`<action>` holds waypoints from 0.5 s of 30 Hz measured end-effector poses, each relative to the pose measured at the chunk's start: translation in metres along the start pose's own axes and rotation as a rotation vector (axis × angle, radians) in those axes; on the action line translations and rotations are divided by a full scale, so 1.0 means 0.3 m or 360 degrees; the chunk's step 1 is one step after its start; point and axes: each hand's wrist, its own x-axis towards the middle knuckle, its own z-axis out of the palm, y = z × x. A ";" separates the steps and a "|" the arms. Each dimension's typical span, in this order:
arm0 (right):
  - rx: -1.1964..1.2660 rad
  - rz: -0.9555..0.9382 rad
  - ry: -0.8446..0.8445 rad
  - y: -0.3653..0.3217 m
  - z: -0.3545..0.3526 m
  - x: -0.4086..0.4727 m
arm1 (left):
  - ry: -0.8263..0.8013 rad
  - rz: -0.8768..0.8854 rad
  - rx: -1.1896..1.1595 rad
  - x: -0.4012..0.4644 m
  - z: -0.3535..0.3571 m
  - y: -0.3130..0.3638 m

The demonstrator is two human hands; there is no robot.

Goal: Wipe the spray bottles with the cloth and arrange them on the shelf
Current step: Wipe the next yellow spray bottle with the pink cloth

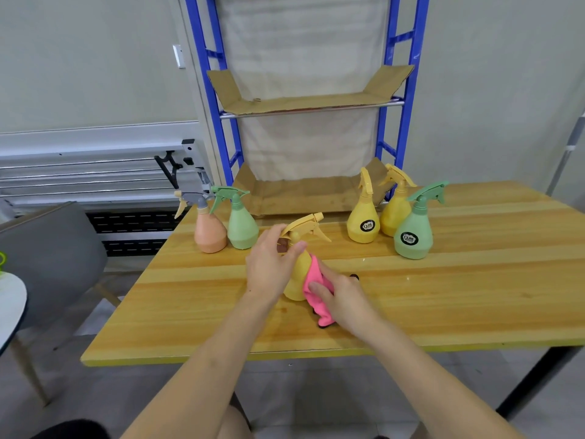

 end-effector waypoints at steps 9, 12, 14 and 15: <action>0.0304 -0.0272 0.0461 -0.065 0.070 -0.041 | -0.0215 0.0080 -0.0006 0.018 -0.025 0.018; 0.0280 -0.0309 0.0483 -0.076 0.069 0.004 | -0.0259 0.0075 -0.0008 0.022 -0.032 0.021; 0.0212 -0.0271 0.0422 -0.070 0.064 0.020 | -0.0277 0.0064 -0.0017 0.027 -0.033 0.016; 0.0175 -0.0227 0.0359 -0.065 0.057 0.022 | -0.0284 0.0065 -0.0024 0.029 -0.033 0.015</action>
